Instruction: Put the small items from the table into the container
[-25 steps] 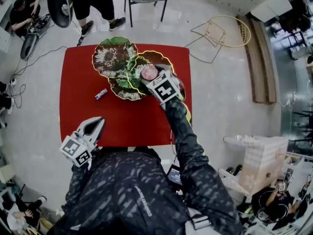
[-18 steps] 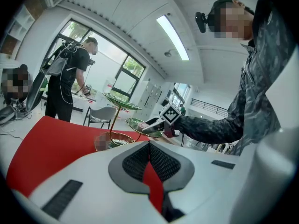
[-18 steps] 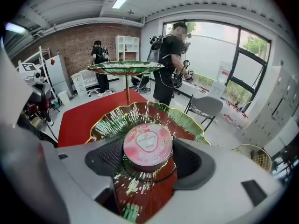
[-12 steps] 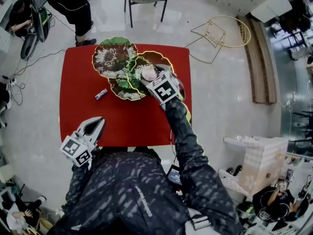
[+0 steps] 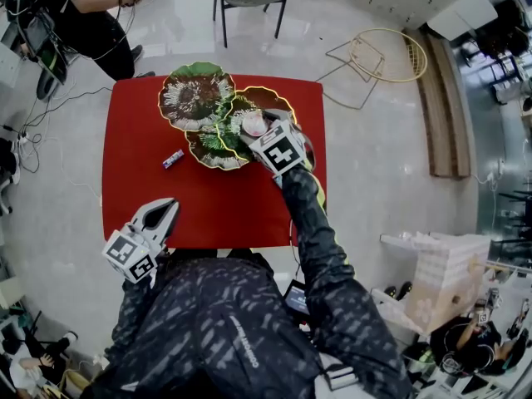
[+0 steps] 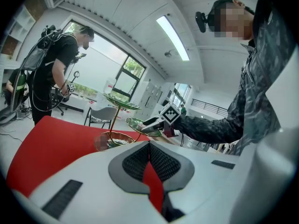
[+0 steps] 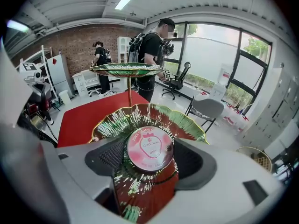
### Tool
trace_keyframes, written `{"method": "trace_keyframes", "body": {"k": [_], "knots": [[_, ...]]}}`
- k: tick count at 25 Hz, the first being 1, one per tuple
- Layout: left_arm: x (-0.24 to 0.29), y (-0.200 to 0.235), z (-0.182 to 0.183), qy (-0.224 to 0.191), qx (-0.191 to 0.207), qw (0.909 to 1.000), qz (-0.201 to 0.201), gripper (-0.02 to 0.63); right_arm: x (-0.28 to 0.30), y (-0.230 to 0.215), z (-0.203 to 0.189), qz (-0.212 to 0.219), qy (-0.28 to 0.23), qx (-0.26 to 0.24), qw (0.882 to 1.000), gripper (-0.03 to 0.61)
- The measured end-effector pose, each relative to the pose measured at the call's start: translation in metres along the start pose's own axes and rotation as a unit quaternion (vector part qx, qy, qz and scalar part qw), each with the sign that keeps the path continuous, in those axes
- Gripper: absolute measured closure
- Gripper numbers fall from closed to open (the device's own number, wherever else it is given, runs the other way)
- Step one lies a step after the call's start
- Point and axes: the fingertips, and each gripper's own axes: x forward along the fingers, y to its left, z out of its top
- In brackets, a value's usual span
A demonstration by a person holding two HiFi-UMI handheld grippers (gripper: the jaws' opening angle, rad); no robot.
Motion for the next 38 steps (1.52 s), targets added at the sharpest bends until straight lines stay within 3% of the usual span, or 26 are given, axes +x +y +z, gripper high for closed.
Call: {"method": "trace_keyframes", "body": {"k": [16, 28, 38], "knots": [[0.010, -0.020, 0.006, -0.004, 0.015, 0.9997, -0.018, 0.603, -0.035, 0.009, 0.018, -0.011, -0.031, 0.000, 0.999, 0.247], [0.025, -0.042, 0.014, -0.007, 0.038, 0.9990, -0.024, 0.604, -0.087, 0.051, 0.020, 0.000, -0.063, -0.014, 0.998, 0.247], [0.029, -0.065, 0.013, -0.014, 0.043, 0.9989, -0.007, 0.604, -0.115, 0.097, -0.006, 0.033, -0.077, -0.005, 0.997, 0.249]]}}
